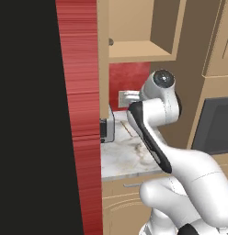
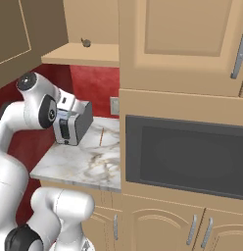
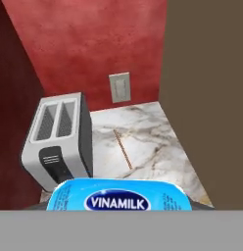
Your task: Pick the yogurt and yogurt from the counter and place them in the cabinets closest to them.
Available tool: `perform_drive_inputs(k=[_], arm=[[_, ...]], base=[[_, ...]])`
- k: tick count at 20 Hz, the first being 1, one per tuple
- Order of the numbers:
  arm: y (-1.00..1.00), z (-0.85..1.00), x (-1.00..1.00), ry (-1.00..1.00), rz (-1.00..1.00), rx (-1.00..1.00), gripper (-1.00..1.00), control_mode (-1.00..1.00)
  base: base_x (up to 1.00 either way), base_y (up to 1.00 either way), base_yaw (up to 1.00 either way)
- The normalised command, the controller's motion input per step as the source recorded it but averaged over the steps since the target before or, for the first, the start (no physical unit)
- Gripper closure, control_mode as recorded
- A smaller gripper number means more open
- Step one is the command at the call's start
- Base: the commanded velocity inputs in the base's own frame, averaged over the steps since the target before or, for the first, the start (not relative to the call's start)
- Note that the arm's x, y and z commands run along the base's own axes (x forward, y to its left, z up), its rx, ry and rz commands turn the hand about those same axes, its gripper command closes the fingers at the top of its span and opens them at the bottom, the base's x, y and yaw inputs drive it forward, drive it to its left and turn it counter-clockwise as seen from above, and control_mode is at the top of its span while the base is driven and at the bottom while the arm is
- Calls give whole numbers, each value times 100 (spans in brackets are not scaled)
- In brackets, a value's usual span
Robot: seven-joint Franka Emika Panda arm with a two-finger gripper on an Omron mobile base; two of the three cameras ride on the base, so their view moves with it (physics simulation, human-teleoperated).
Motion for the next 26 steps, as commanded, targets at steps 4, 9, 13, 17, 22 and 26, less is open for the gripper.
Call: perform_drive_inputs(k=[4,9,13,17,22,26], arm=[[-13,51,0,-22,0,-3,100,-100],[-9,58,0,-17,0,0,100,-100],[-6,60,-2,-14,0,0,100,-100],[-7,66,0,-11,0,0,100,-100],[-6,53,-9,-10,0,0,100,-100],[-1,37,-18,-12,0,0,100,-100]], base=[[0,0,0],[0,0,0],[0,0,0],[0,0,0],[0,0,0],[0,0,0]])
